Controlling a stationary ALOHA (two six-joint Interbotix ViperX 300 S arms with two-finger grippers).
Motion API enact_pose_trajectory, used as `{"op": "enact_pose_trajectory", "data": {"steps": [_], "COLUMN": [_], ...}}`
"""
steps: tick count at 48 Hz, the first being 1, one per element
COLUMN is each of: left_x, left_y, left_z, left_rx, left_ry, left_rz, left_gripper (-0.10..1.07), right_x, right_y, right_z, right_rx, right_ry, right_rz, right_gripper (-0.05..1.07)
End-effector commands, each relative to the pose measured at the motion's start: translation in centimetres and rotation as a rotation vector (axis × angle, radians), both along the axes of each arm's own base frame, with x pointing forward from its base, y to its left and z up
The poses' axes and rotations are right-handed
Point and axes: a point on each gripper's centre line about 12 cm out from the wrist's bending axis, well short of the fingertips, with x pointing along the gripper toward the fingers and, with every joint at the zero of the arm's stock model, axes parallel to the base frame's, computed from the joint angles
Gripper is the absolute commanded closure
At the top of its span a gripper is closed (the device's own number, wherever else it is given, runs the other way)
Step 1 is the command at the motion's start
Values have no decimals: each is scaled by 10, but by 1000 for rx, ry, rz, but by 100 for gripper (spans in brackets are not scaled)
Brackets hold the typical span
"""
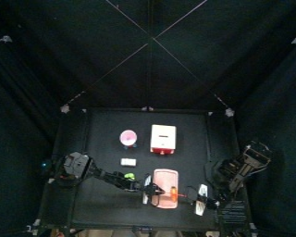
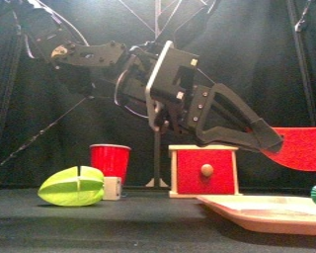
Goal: Cut carrot
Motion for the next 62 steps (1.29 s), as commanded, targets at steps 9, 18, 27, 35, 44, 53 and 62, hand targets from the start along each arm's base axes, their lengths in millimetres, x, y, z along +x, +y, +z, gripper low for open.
{"op": "enact_pose_trajectory", "data": {"steps": [9, 18, 27, 35, 44, 53, 62], "left_x": [-1, -1, -1, -1, -2, -3, -3], "left_y": [-1, 2, 2, 3, 3, 3, 4], "left_z": [2, -1, -4, -5, -7, -12, -14], "left_rx": [-14, -29, -37, -40, -40, -44, -53], "left_ry": [11, 23, 33, 40, 50, 70, 82], "left_rz": [8, 31, 41, 46, 46, 50, 61], "left_gripper": [61, 61, 61, 61, 61, 61, 61], "right_x": [-5, -5, -5, -5, -5, -4, -4], "right_y": [6, 6, 5, 3, 2, 2, 0], "right_z": [-1, -4, -5, -7, -11, -13, -14], "right_rx": [18, 10, 10, 5, -8, -16, -24], "right_ry": [16, 20, 23, 34, 41, 43, 46], "right_rz": [1, 1, -4, -13, -17, -18, -23], "right_gripper": [77, 77, 77, 77, 77, 77, 77]}}
